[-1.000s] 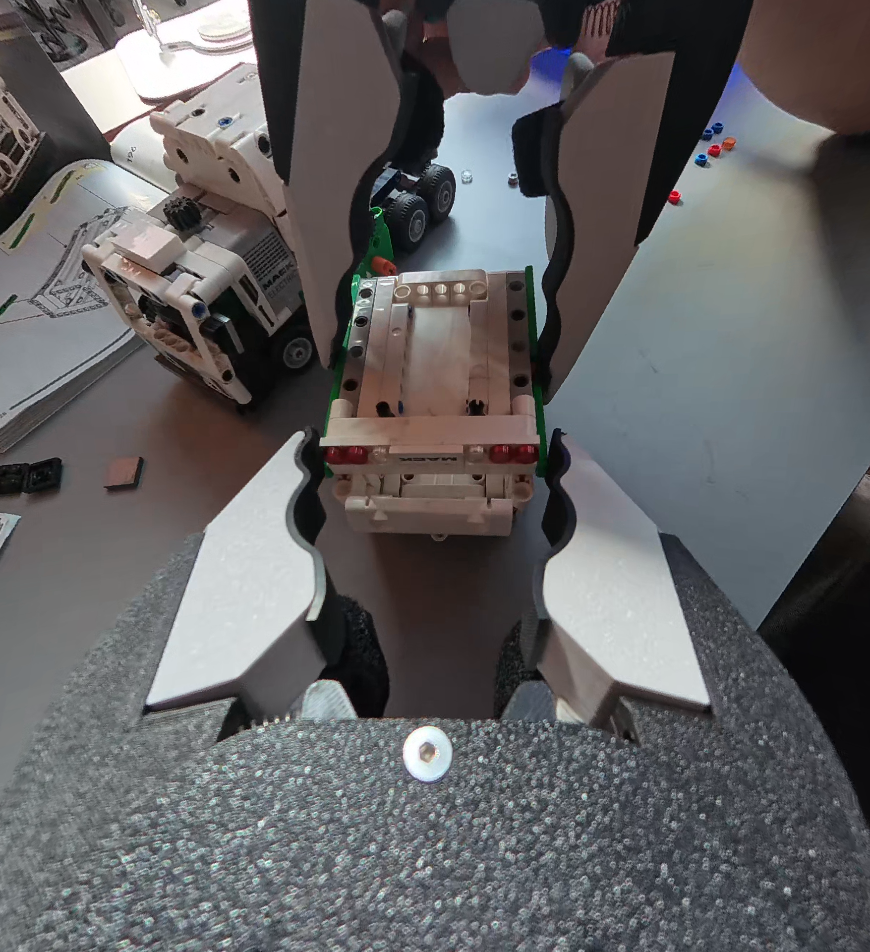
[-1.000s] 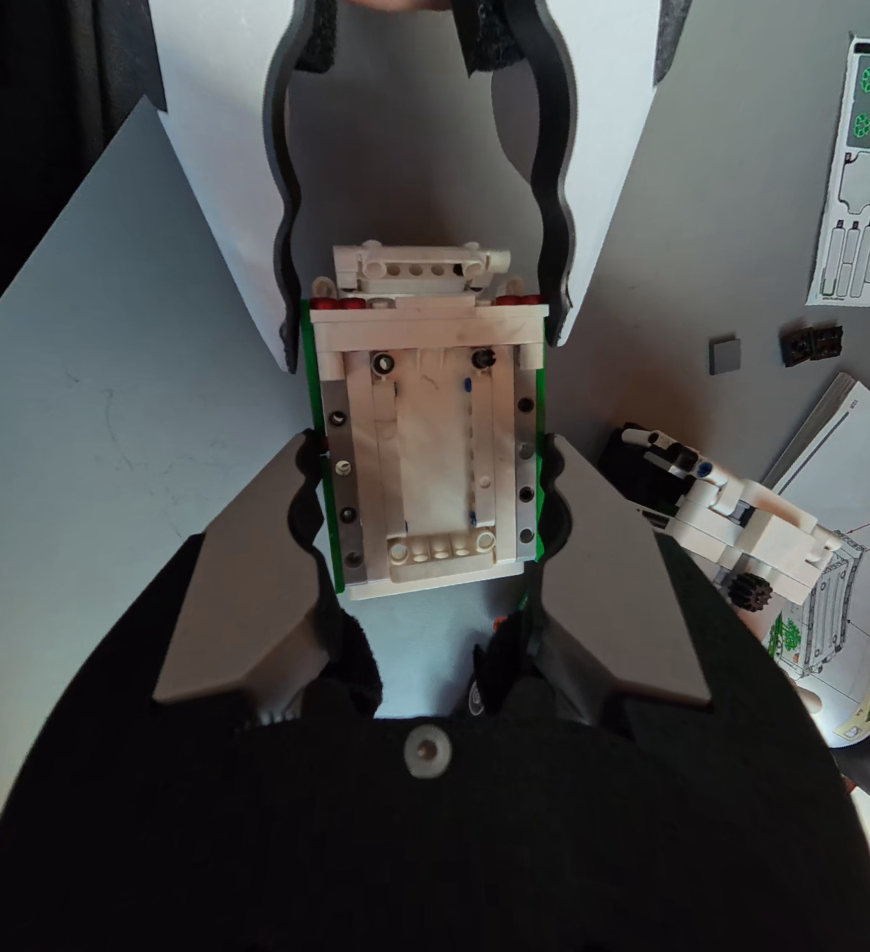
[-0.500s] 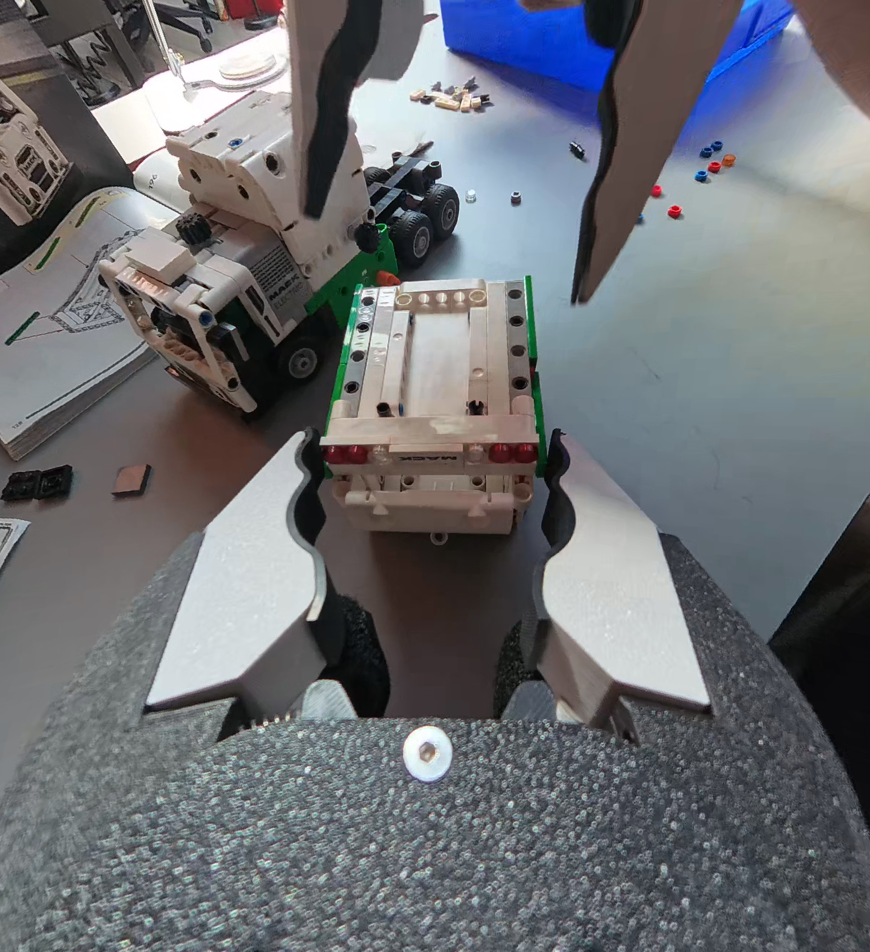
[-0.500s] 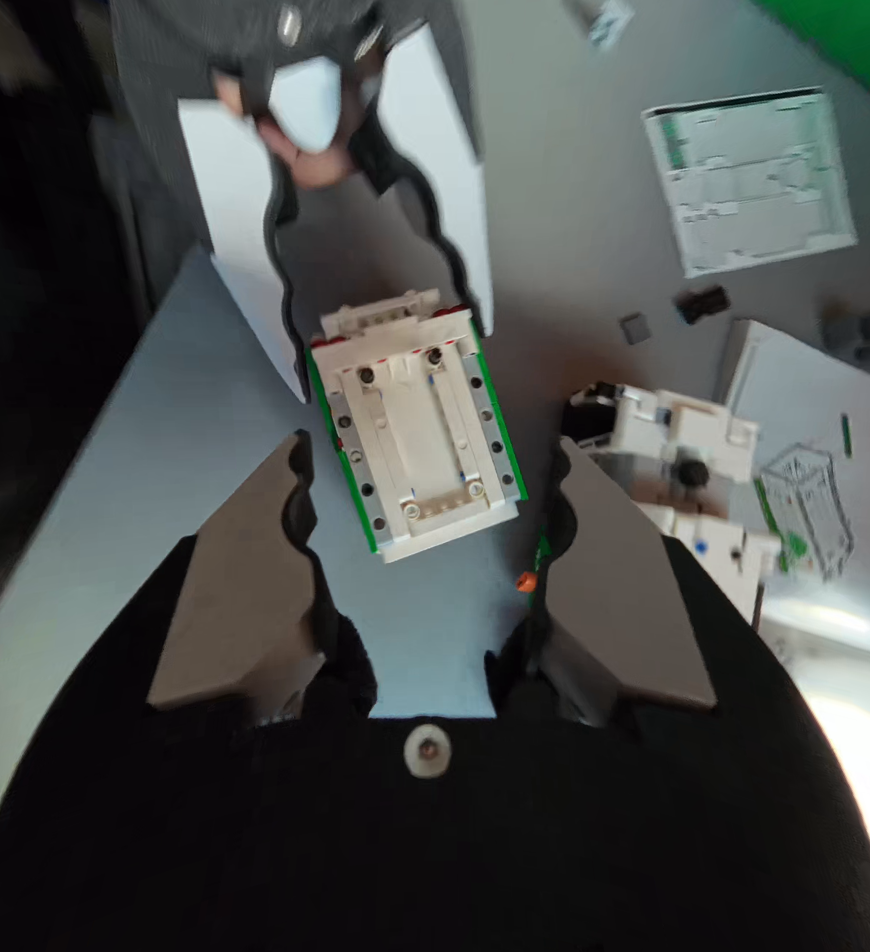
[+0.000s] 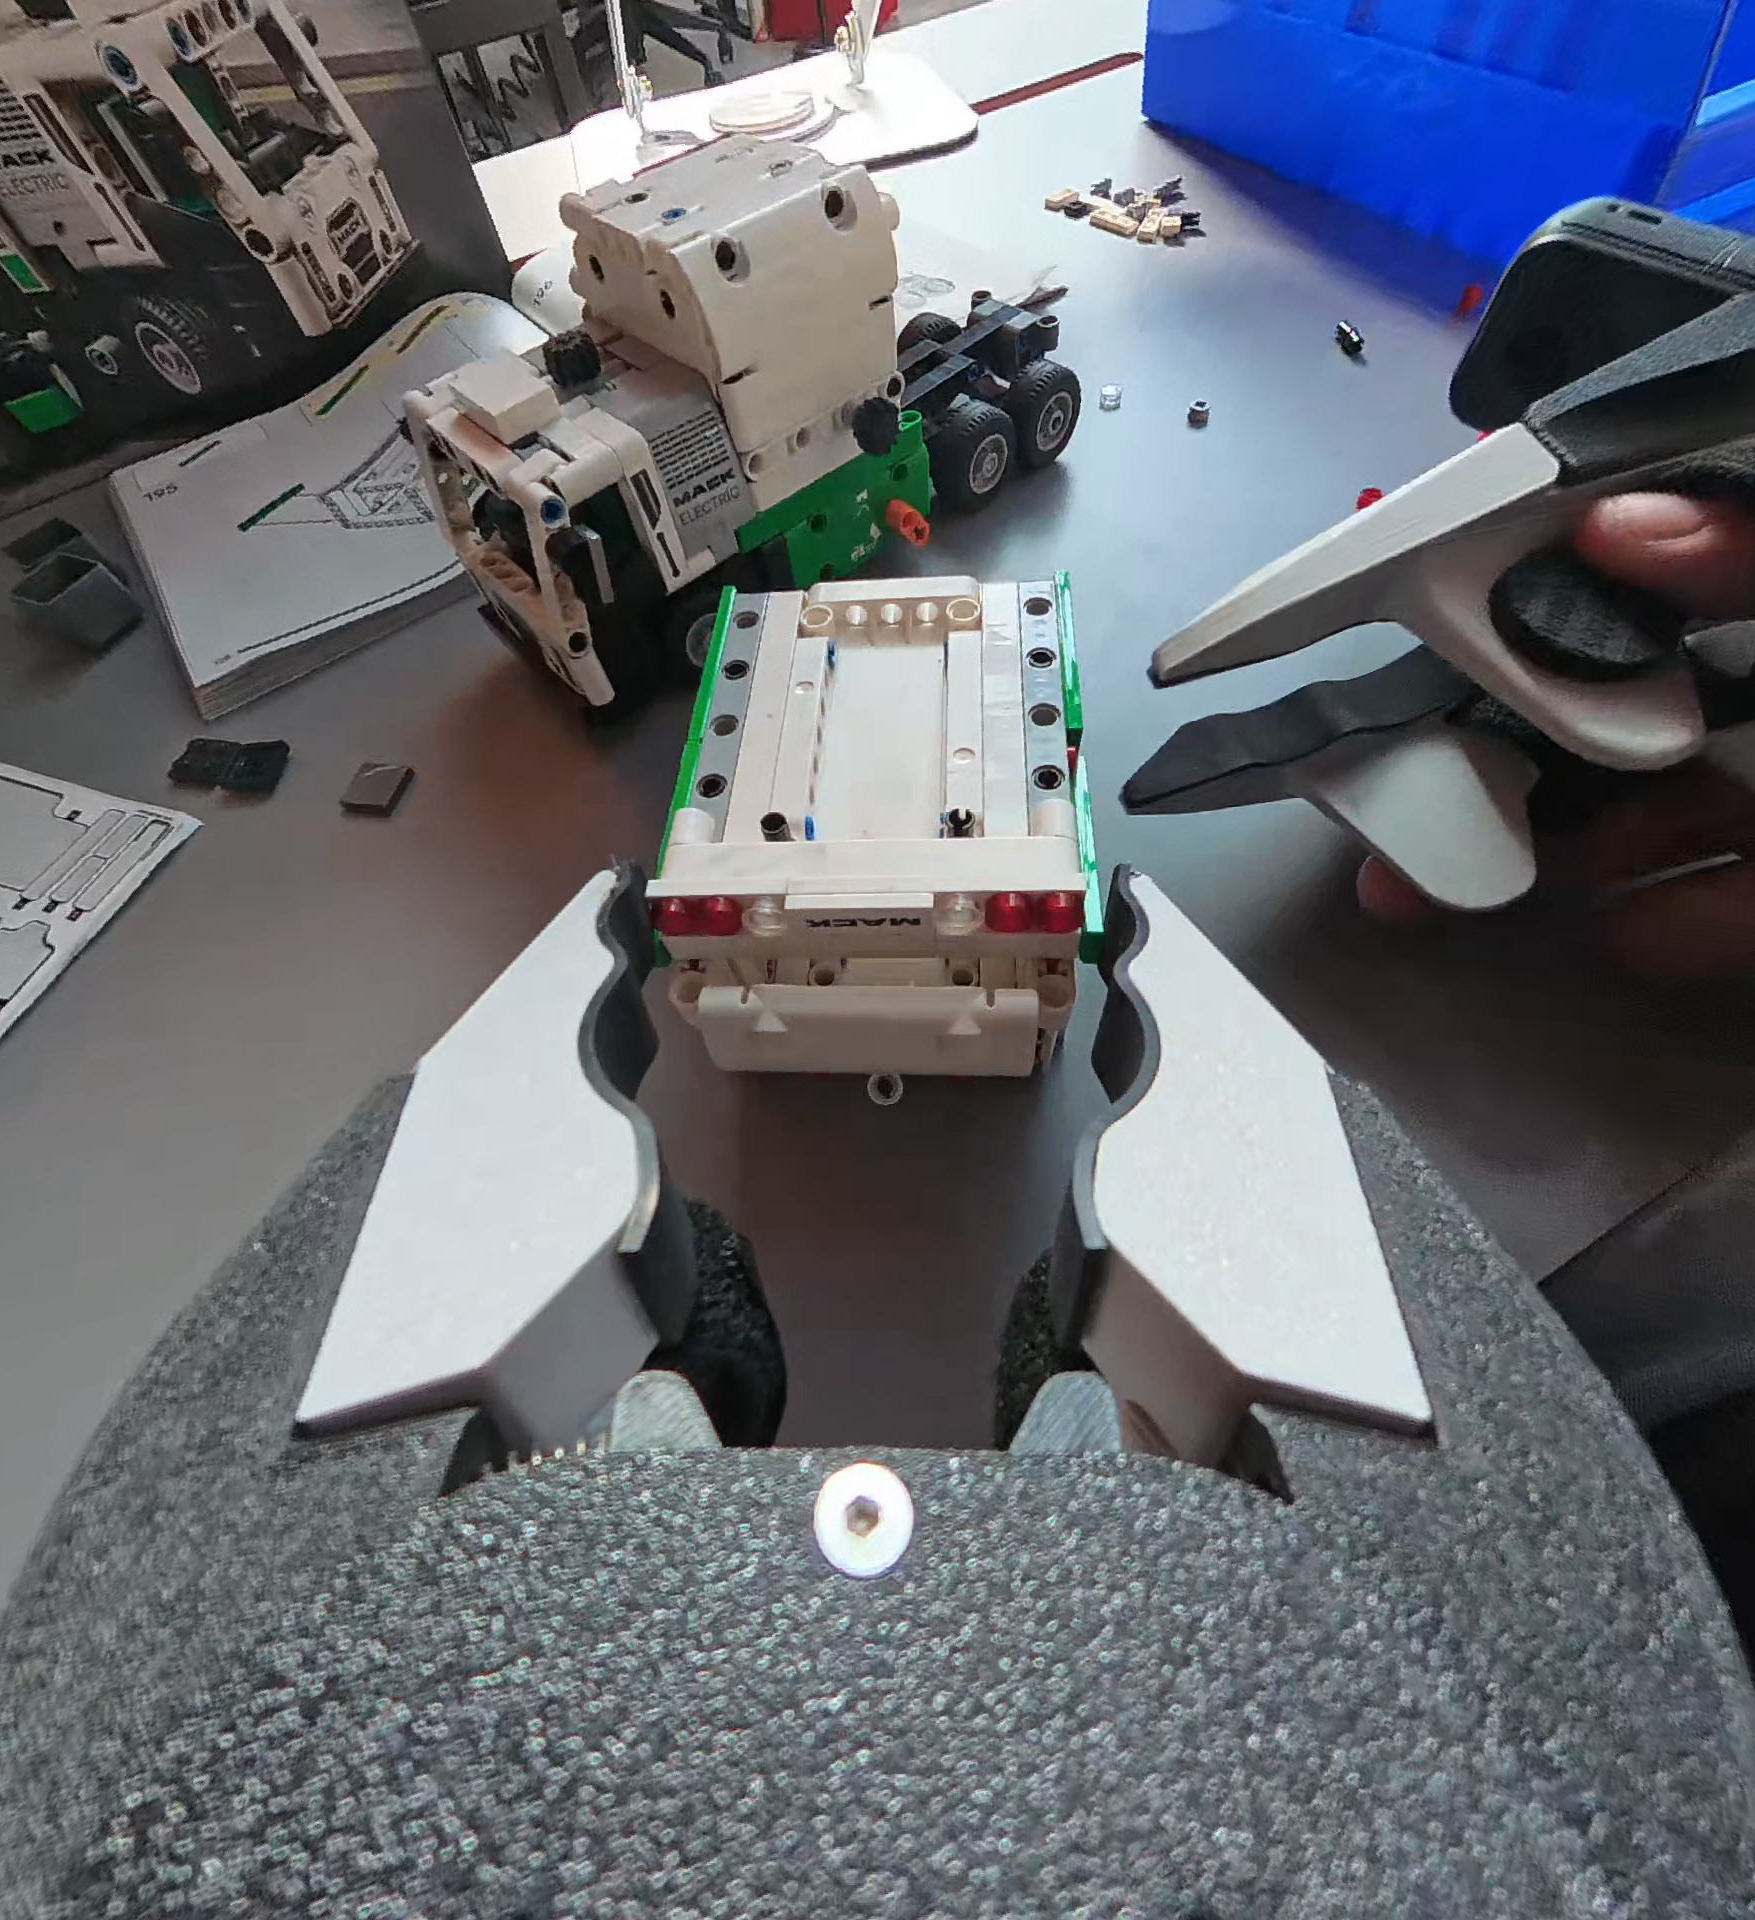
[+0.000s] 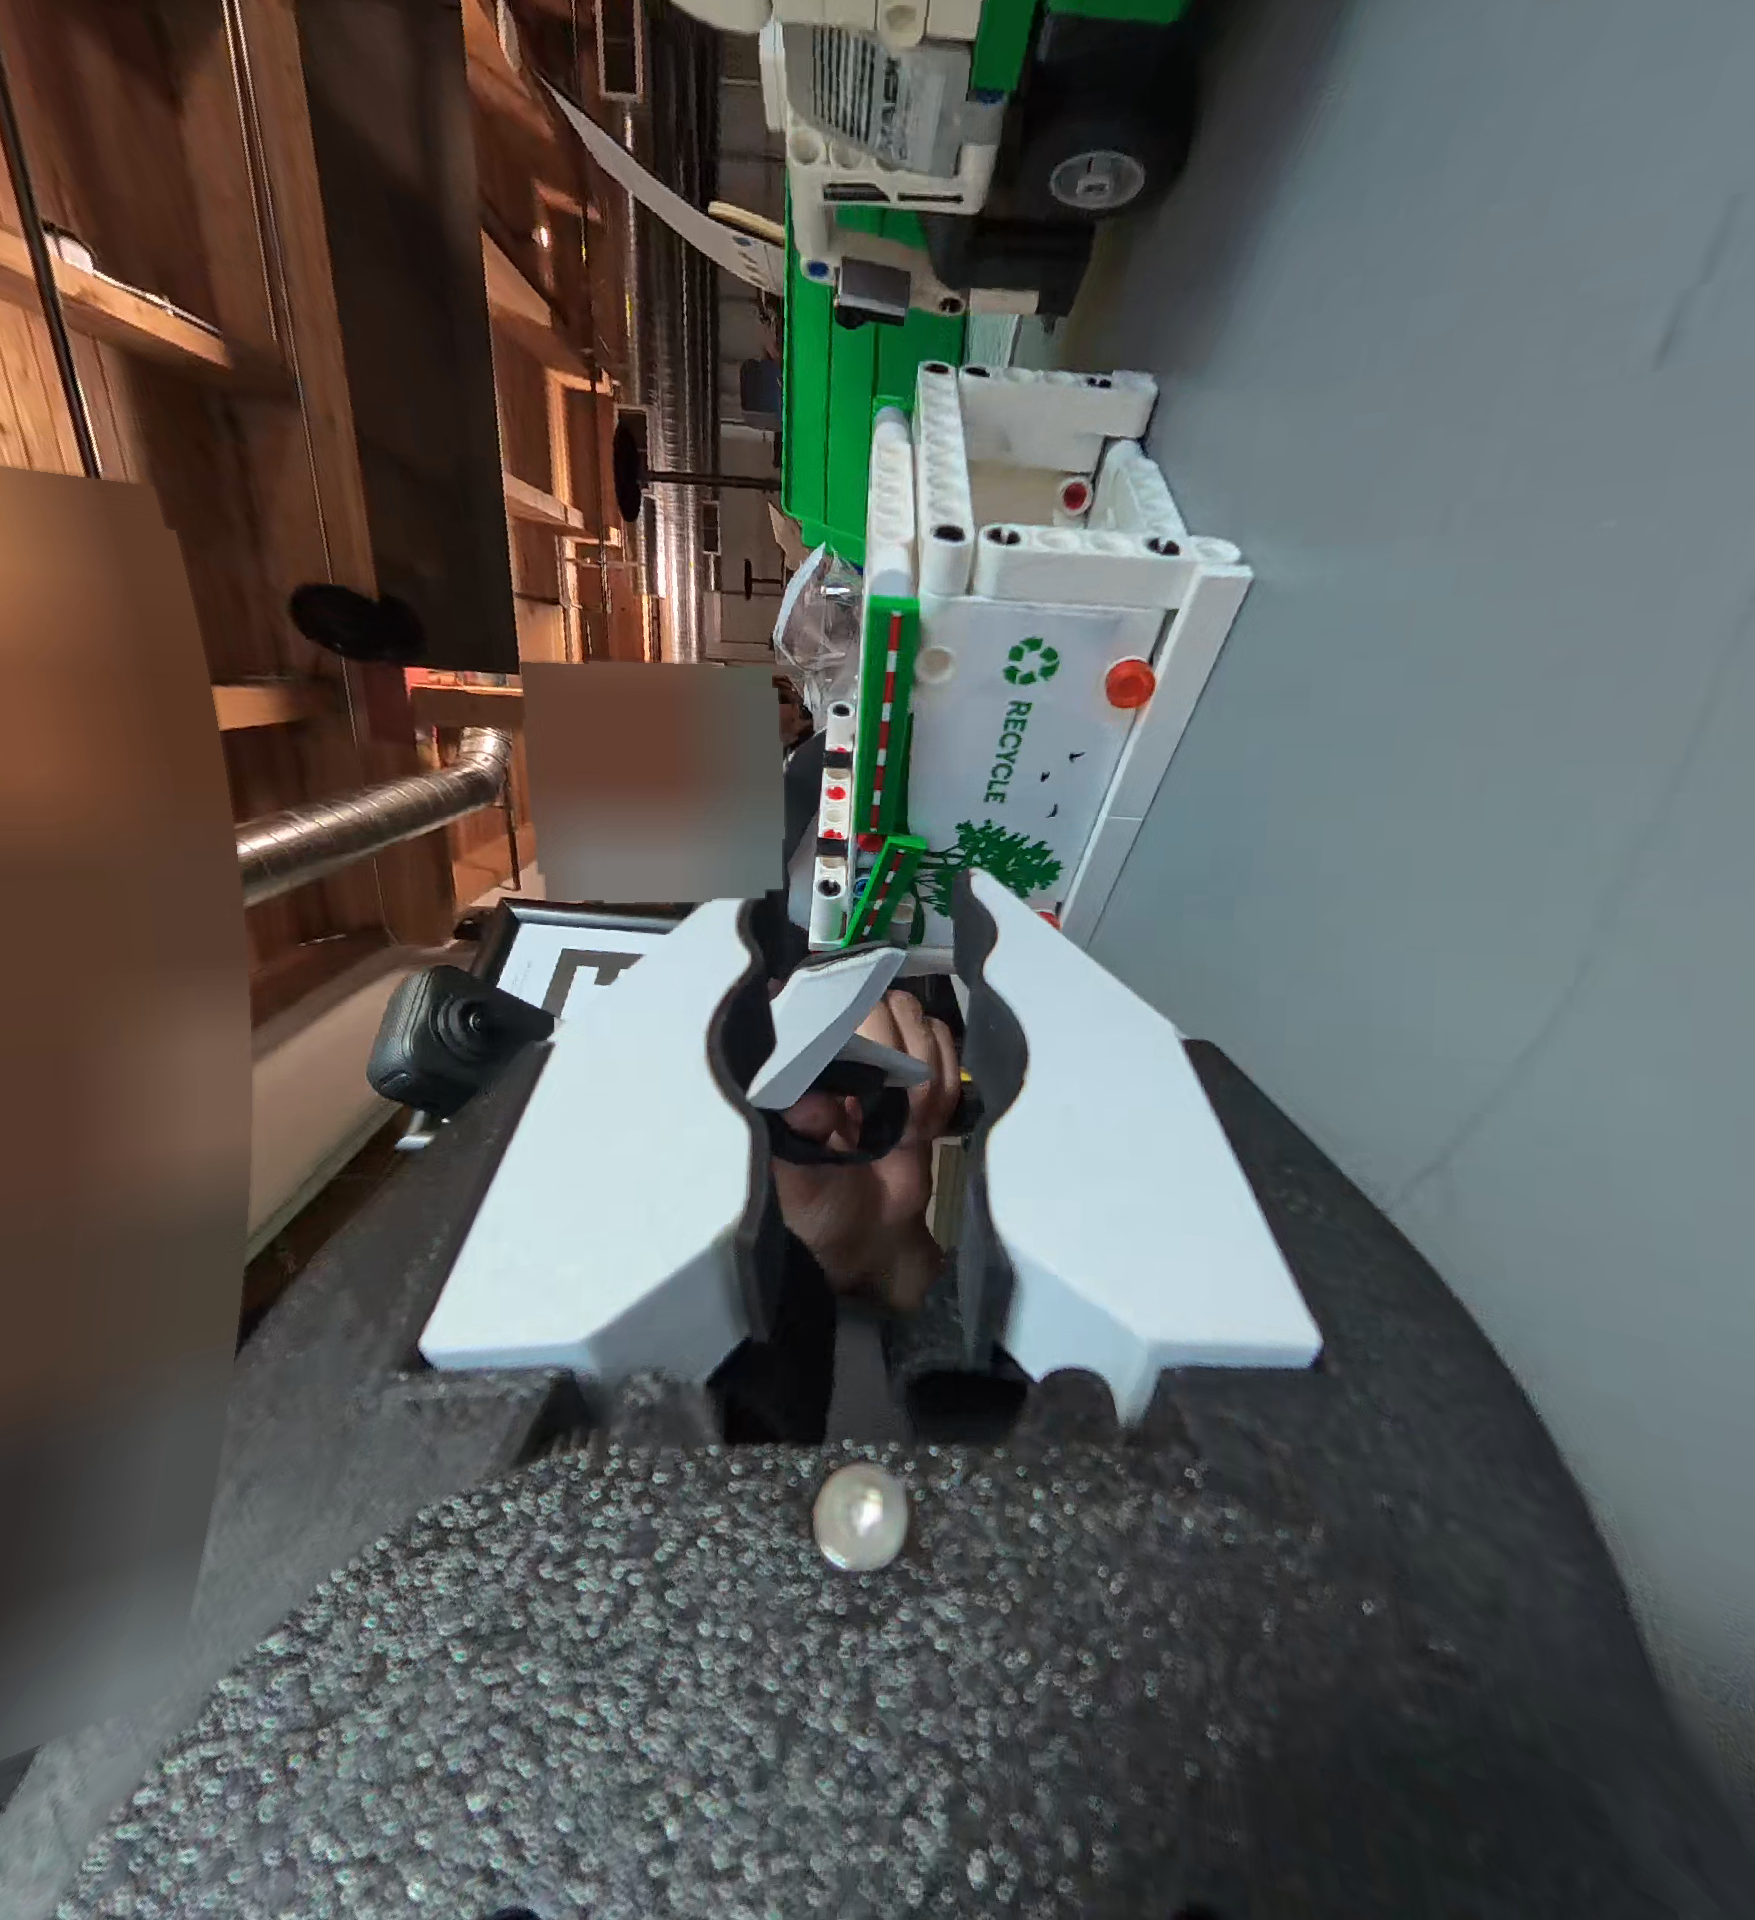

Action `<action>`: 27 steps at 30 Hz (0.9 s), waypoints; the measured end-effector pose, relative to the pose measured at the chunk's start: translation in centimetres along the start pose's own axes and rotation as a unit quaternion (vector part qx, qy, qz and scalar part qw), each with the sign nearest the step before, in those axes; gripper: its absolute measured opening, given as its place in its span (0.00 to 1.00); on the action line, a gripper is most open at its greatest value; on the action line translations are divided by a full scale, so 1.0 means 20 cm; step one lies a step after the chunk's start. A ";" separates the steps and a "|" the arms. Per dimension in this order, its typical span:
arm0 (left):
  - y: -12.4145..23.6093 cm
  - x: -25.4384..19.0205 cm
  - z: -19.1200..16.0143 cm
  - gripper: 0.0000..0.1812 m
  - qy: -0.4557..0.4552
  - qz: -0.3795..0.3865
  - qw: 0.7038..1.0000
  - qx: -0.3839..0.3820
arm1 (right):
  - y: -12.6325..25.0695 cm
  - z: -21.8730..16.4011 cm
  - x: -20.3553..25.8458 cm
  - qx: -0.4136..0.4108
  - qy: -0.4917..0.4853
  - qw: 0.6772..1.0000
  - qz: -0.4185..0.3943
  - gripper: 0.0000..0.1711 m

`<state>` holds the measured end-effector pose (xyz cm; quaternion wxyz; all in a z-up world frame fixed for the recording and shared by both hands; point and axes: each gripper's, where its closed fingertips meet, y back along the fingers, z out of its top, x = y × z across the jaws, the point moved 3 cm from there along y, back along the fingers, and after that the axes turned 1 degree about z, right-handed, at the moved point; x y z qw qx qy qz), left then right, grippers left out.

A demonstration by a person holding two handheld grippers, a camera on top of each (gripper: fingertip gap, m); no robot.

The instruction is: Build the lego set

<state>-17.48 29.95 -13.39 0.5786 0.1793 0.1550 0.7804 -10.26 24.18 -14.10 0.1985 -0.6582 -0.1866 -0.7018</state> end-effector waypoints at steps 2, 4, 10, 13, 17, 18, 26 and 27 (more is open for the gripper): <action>0.00 0.02 0.00 0.47 0.000 -0.004 1.000 -0.002 | -0.01 -0.01 -0.02 -0.003 0.002 1.000 -0.026 0.17; 0.00 0.03 0.00 0.47 0.000 -0.007 1.000 -0.006 | -0.03 -0.02 -0.04 0.004 0.007 0.999 -0.052 0.16; 0.00 0.04 -0.01 0.47 0.002 -0.012 1.000 -0.023 | -0.08 -0.06 -0.05 -0.005 -0.039 0.998 -0.051 0.18; 0.01 0.03 -0.01 0.47 0.001 -0.015 1.000 -0.025 | -0.09 -0.06 -0.05 -0.025 -0.046 0.997 -0.048 0.16; 0.02 0.03 -0.01 0.47 0.000 -0.016 0.999 -0.028 | -0.10 -0.06 -0.04 -0.028 -0.052 0.998 -0.032 0.12; 0.02 0.03 -0.01 0.47 0.002 -0.018 0.999 -0.029 | -0.10 -0.06 -0.04 -0.028 -0.054 0.998 -0.030 0.07; 0.02 0.03 -0.02 0.47 -0.001 -0.015 1.000 -0.028 | -0.09 -0.06 -0.02 -0.042 -0.028 0.999 -0.011 0.04; 0.02 0.03 -0.02 0.47 -0.003 -0.013 1.000 -0.027 | -0.09 -0.06 -0.01 -0.042 -0.025 0.999 -0.011 0.04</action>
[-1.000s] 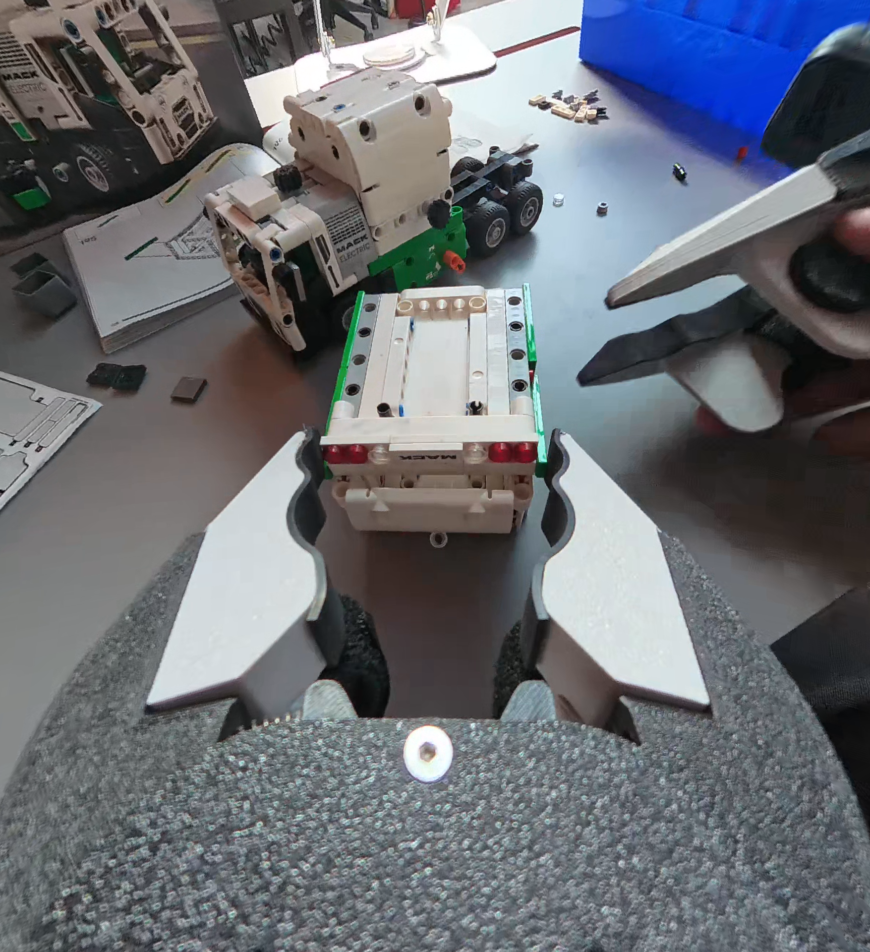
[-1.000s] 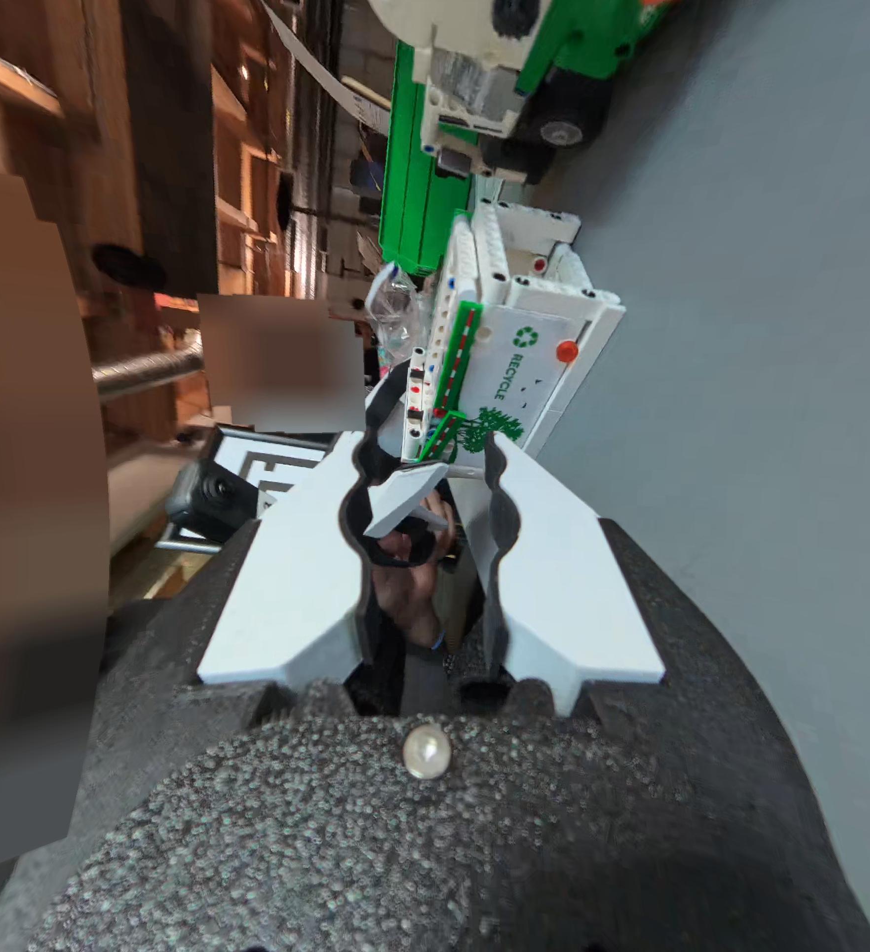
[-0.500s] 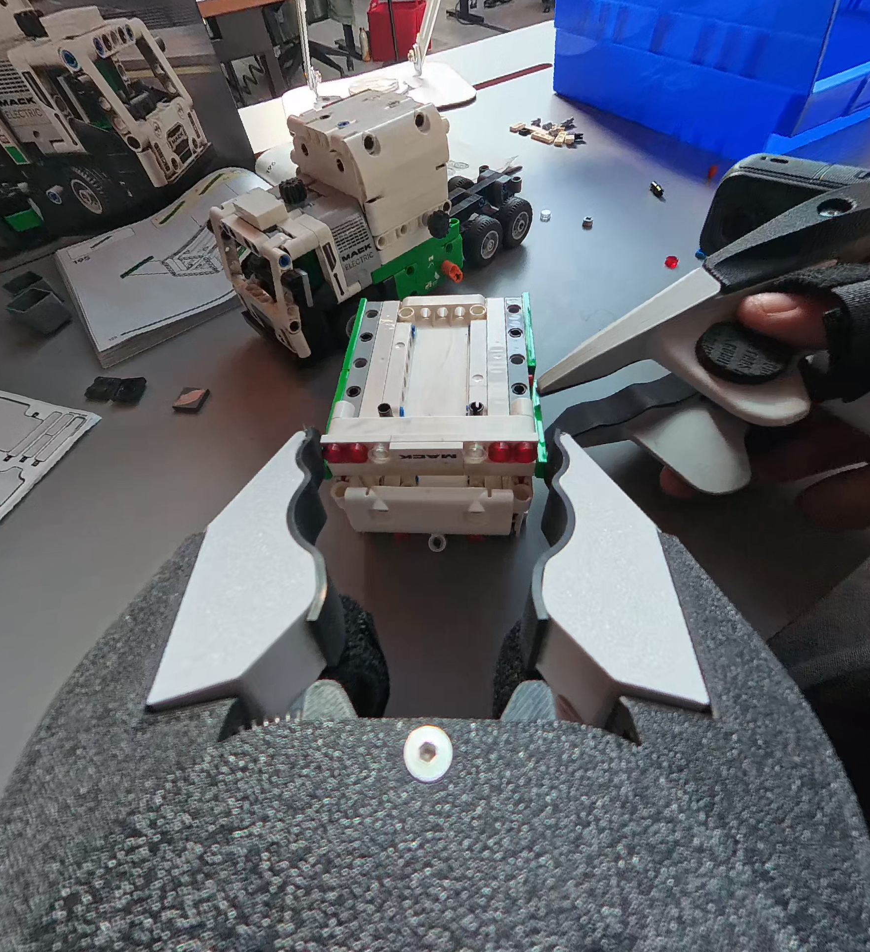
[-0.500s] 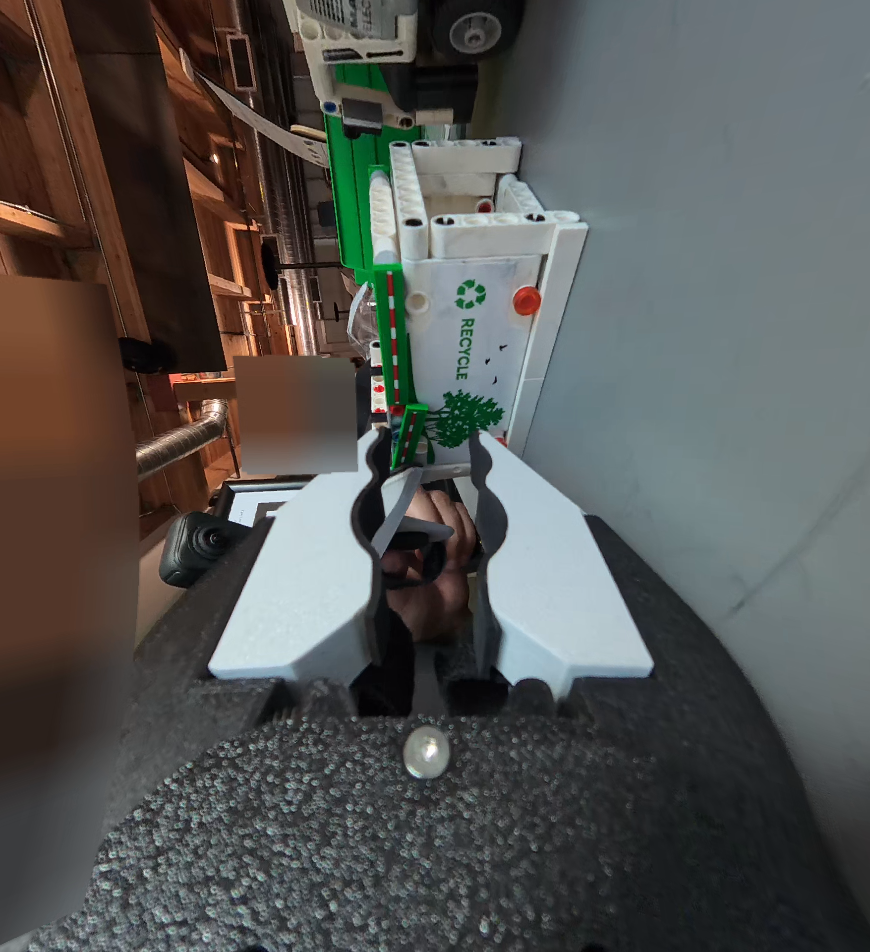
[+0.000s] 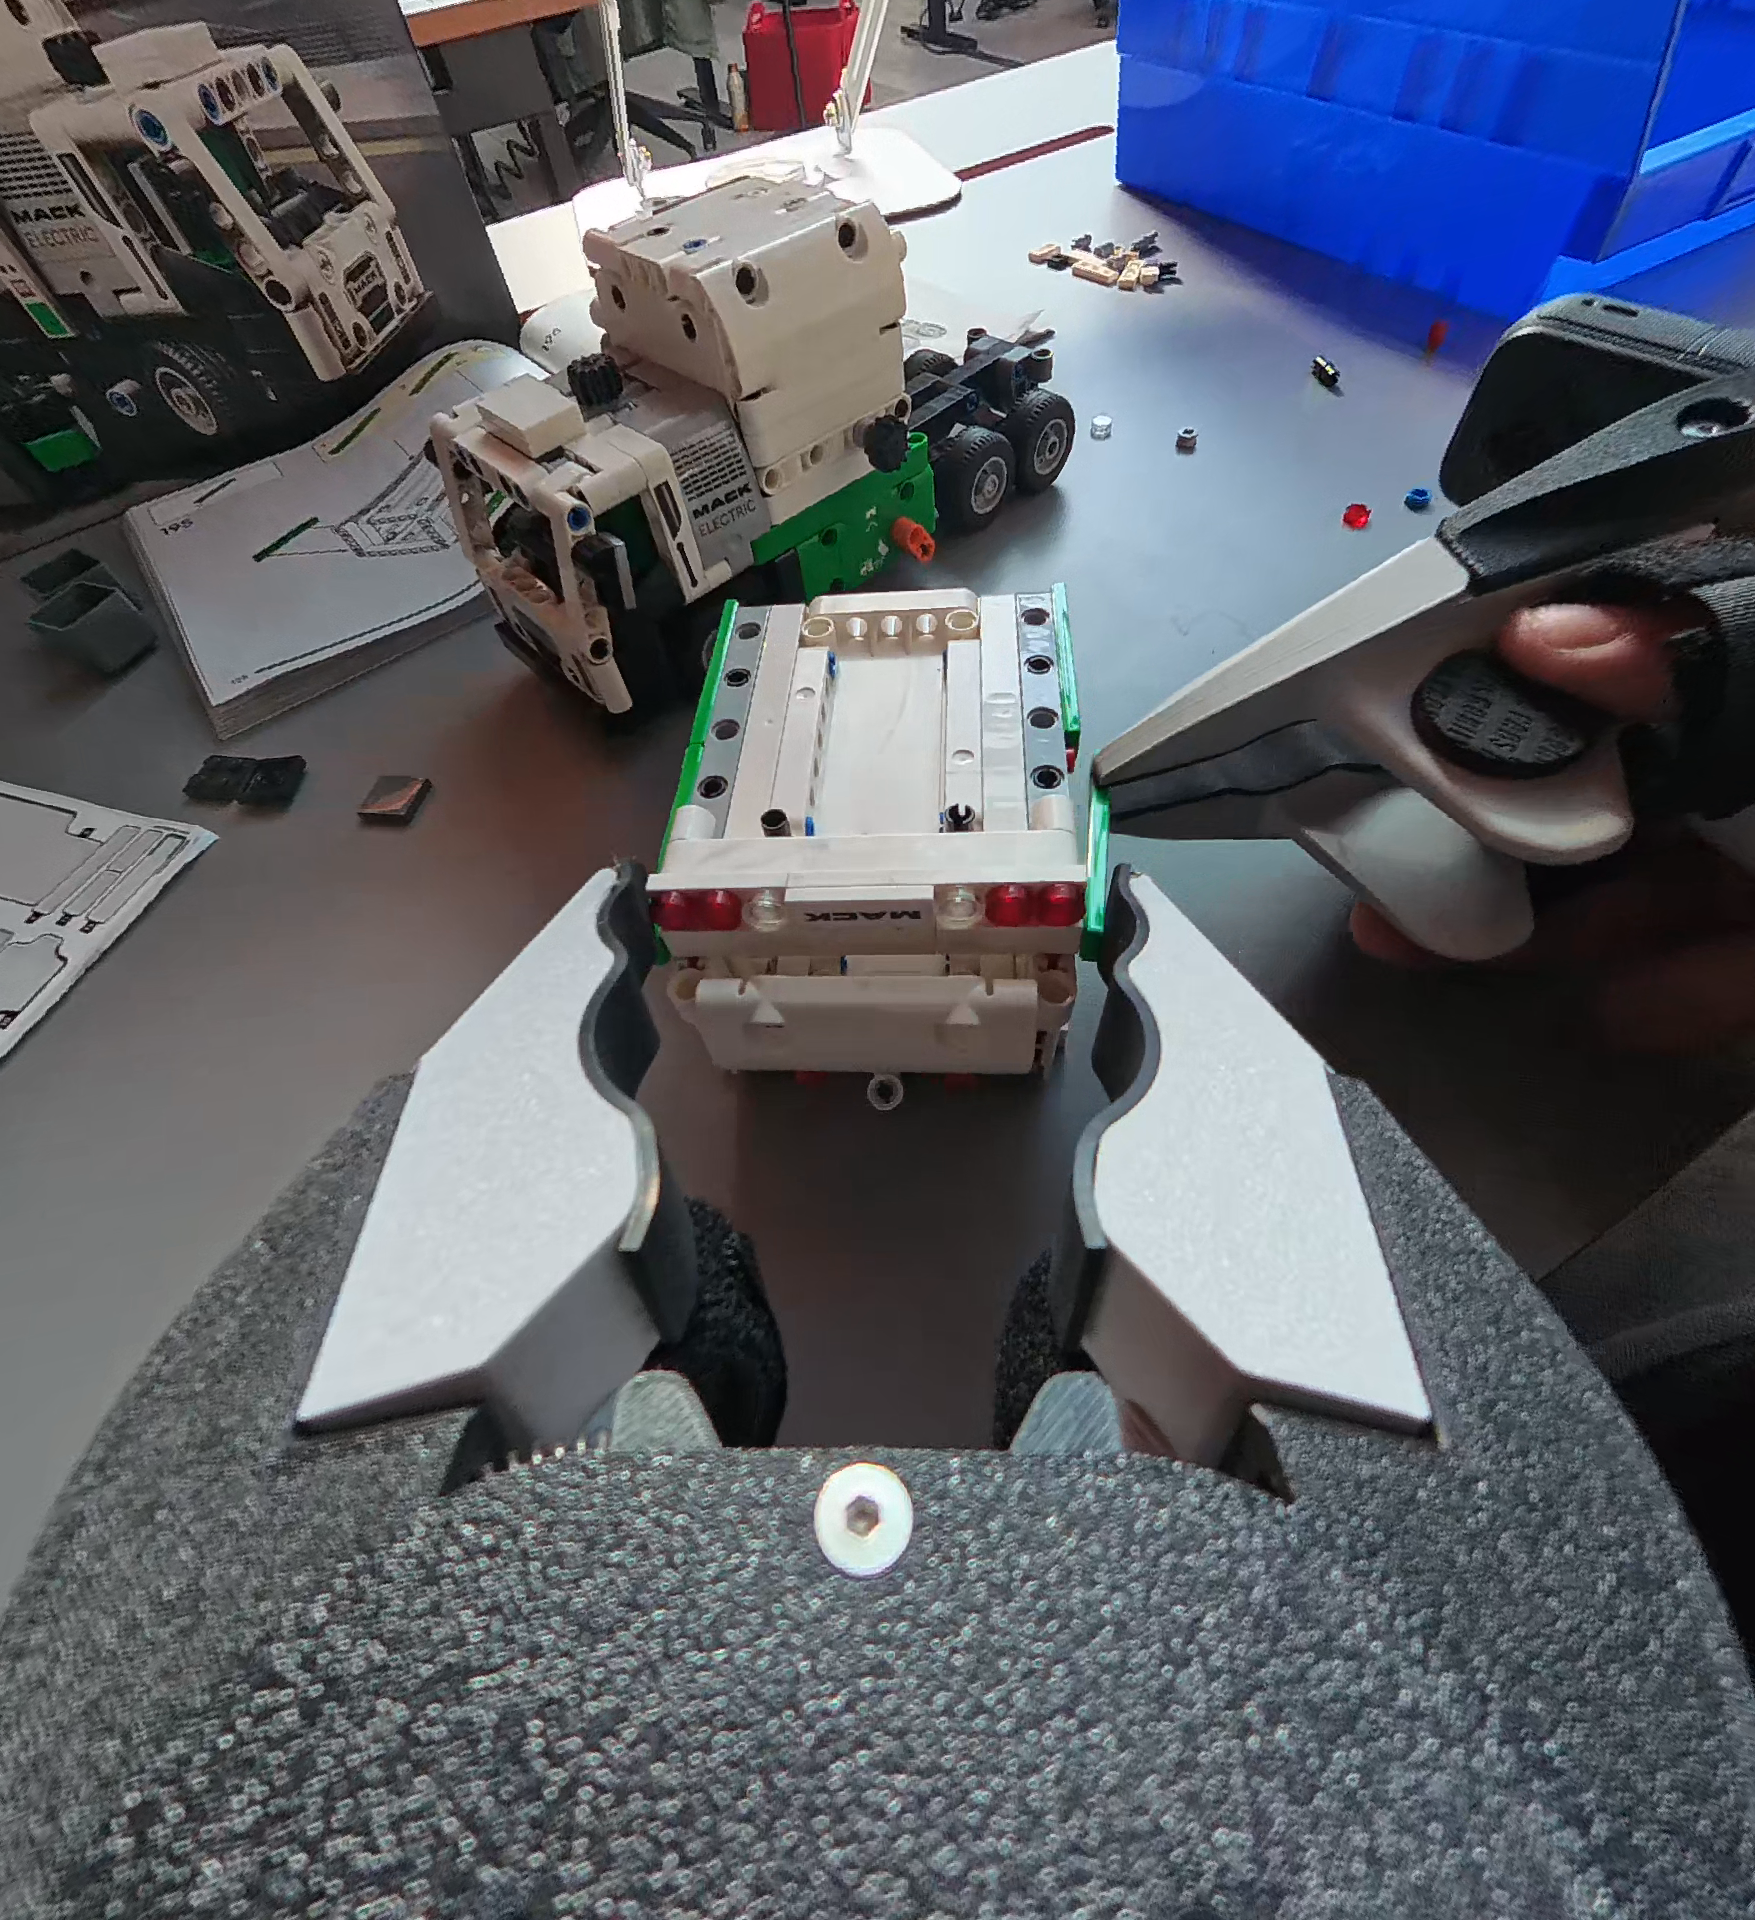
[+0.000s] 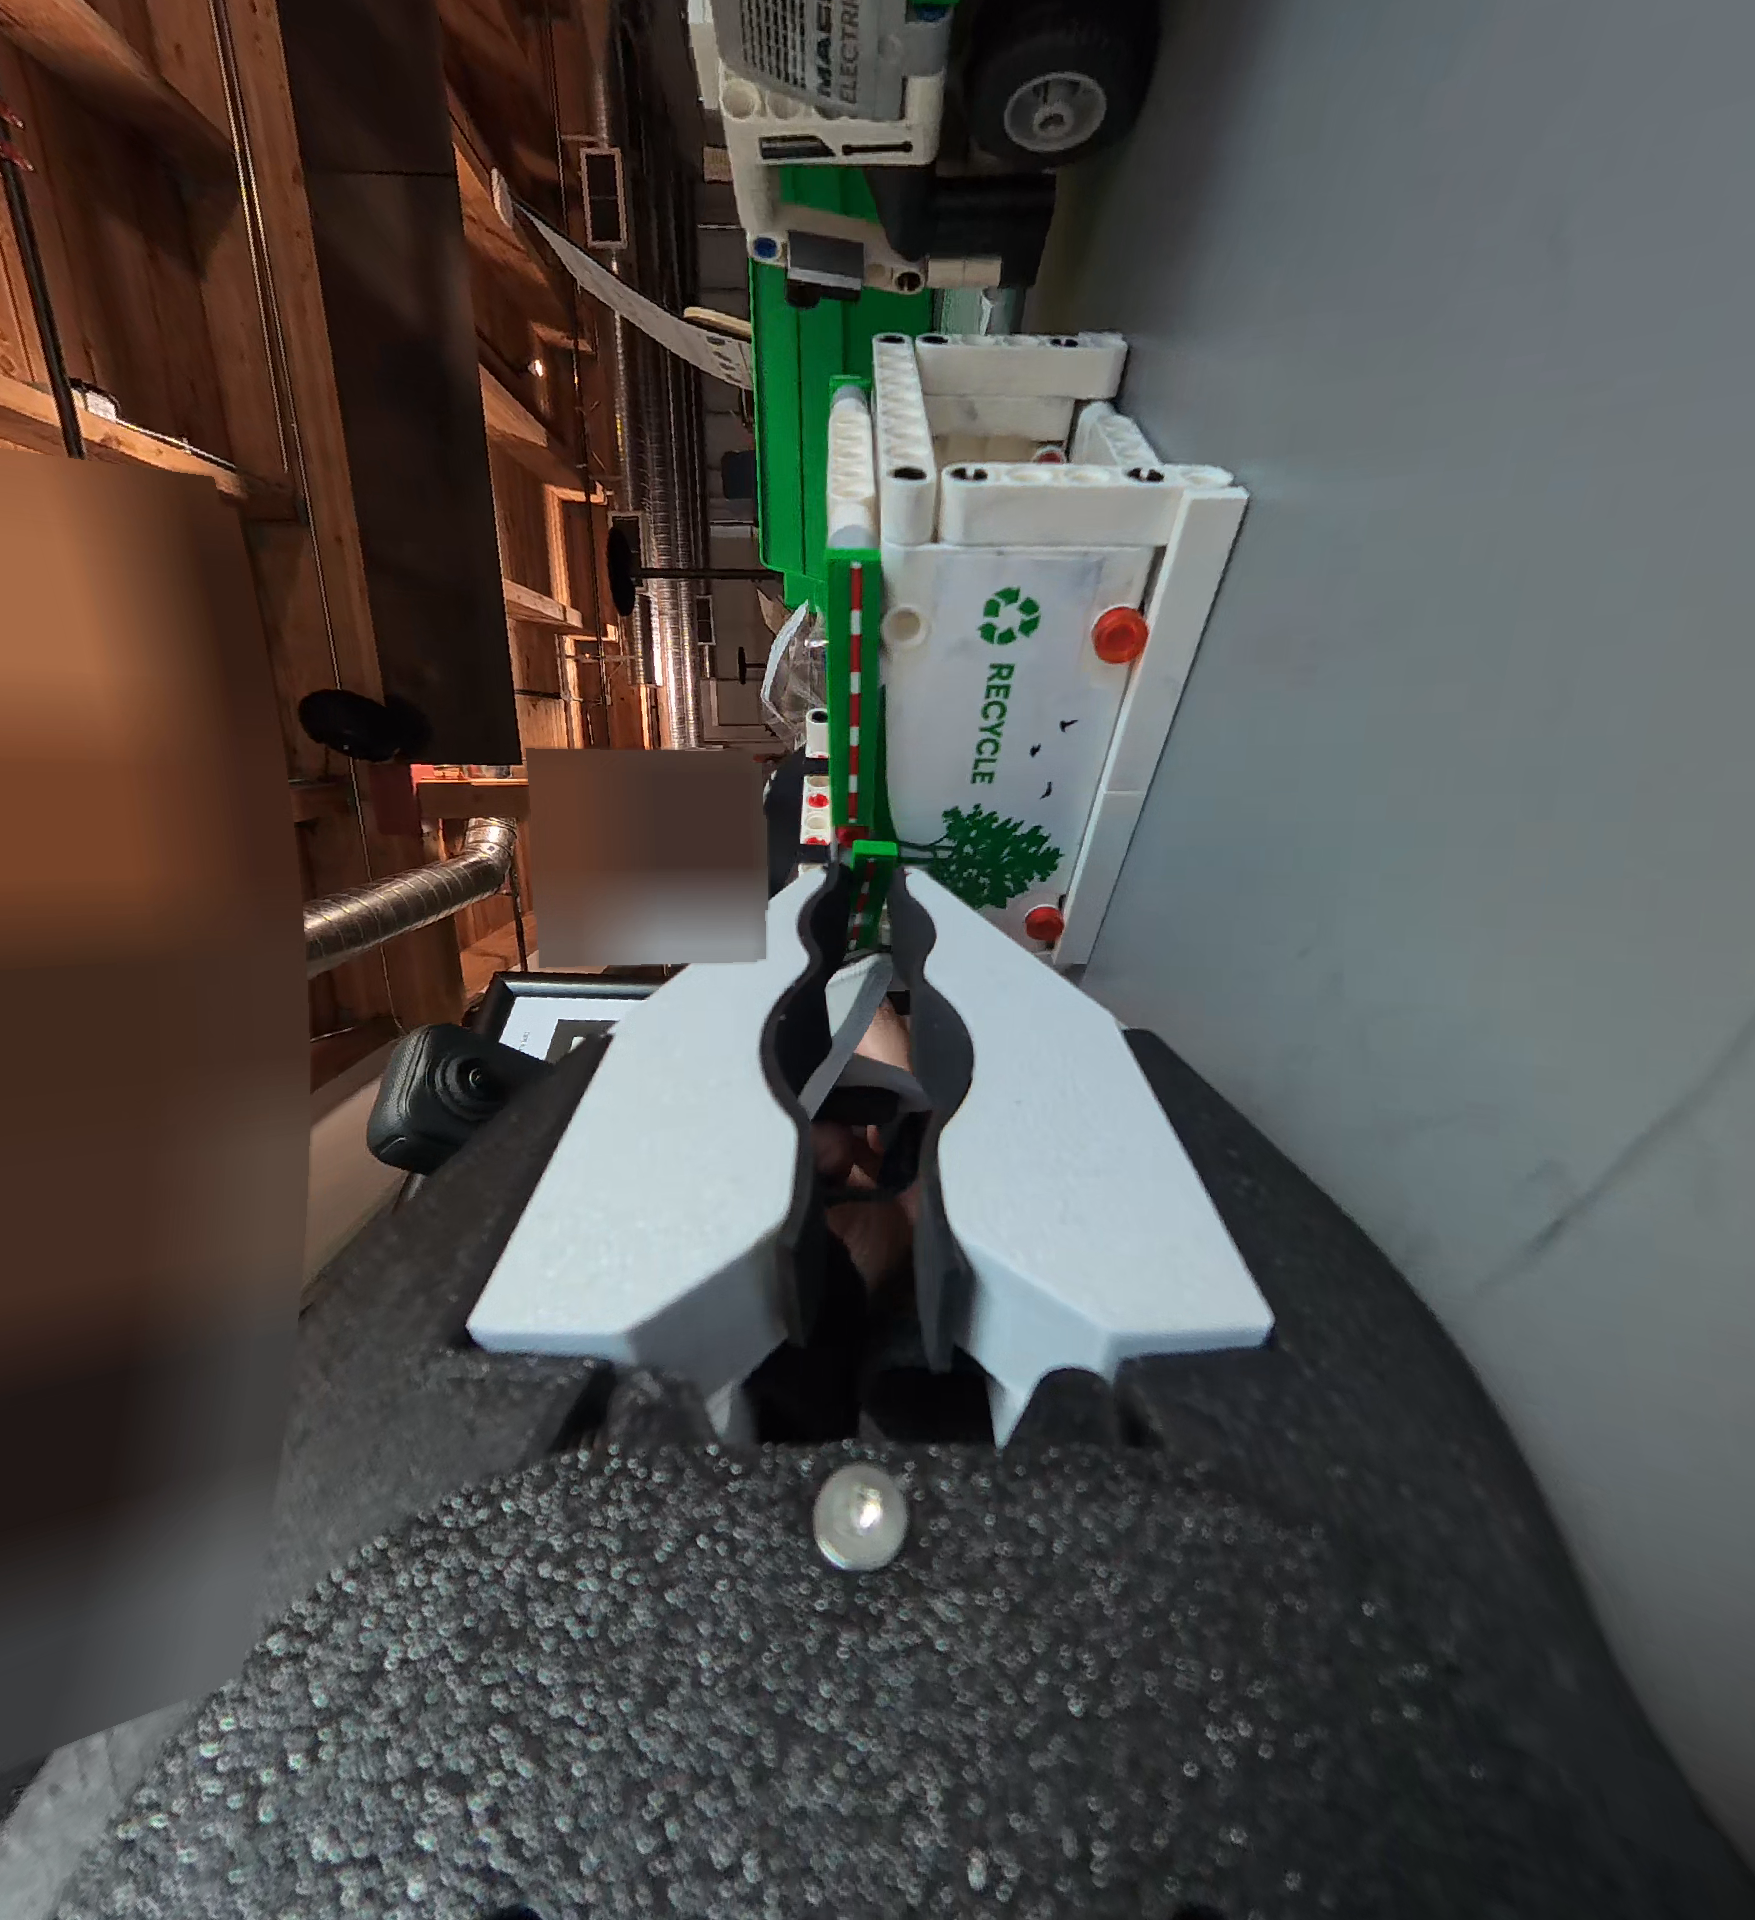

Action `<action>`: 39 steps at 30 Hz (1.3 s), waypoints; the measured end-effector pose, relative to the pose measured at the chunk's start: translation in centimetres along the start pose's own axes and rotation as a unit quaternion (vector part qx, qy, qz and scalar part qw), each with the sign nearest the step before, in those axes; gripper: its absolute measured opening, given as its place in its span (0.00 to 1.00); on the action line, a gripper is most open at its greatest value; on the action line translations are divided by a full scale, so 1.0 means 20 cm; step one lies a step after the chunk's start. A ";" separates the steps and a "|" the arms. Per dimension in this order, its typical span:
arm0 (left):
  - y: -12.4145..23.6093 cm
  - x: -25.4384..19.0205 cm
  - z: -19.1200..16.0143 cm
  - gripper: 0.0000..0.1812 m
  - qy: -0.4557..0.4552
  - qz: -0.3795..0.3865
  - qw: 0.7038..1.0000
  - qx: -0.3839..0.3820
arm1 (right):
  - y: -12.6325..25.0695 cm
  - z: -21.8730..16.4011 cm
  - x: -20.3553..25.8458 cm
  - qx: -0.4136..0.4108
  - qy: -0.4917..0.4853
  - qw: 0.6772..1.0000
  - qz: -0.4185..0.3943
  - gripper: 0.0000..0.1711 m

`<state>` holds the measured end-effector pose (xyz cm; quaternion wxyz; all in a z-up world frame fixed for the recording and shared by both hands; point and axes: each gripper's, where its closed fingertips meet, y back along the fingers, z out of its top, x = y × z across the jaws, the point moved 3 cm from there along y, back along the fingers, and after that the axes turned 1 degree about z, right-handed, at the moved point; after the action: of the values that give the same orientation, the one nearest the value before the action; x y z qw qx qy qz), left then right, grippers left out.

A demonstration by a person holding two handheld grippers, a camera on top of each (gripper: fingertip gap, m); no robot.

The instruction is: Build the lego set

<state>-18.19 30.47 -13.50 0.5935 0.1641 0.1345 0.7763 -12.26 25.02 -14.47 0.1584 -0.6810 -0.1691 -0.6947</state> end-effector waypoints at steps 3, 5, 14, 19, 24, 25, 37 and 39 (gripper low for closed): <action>0.00 0.00 0.00 0.46 -0.011 0.005 1.000 0.004 | 0.01 0.00 0.01 0.001 0.011 1.000 -0.002 0.04; 0.00 0.00 0.00 0.42 -0.017 0.001 1.000 0.002 | 0.01 0.00 0.01 0.005 0.017 1.000 0.003 0.04; -0.01 0.01 0.00 0.43 -0.019 -0.001 1.000 0.007 | 0.00 0.01 0.01 0.021 0.043 0.999 0.001 0.04; 0.00 0.00 0.00 0.47 -0.050 0.000 0.999 0.017 | 0.02 0.02 0.03 0.032 0.047 0.998 0.008 0.04; 0.01 -0.04 0.00 0.59 -0.057 -0.012 0.998 0.032 | 0.07 0.11 0.02 0.060 0.077 0.995 -0.019 0.03; 0.00 -0.04 0.01 0.62 -0.051 -0.015 0.998 0.040 | 0.06 0.13 0.03 0.068 0.079 0.994 -0.019 0.03; -0.13 -0.02 0.09 0.68 -0.007 -0.027 0.988 0.155 | 0.00 0.20 0.04 0.172 0.083 0.981 -0.016 0.04; -0.15 -0.02 0.08 0.66 -0.015 -0.022 0.983 0.179 | -0.01 0.20 0.03 0.184 0.085 0.979 -0.023 0.04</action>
<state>-14.79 30.89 -13.39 0.5736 0.2763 0.2664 0.7237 -8.76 26.97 -13.88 0.2789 -0.5749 -0.2958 -0.7101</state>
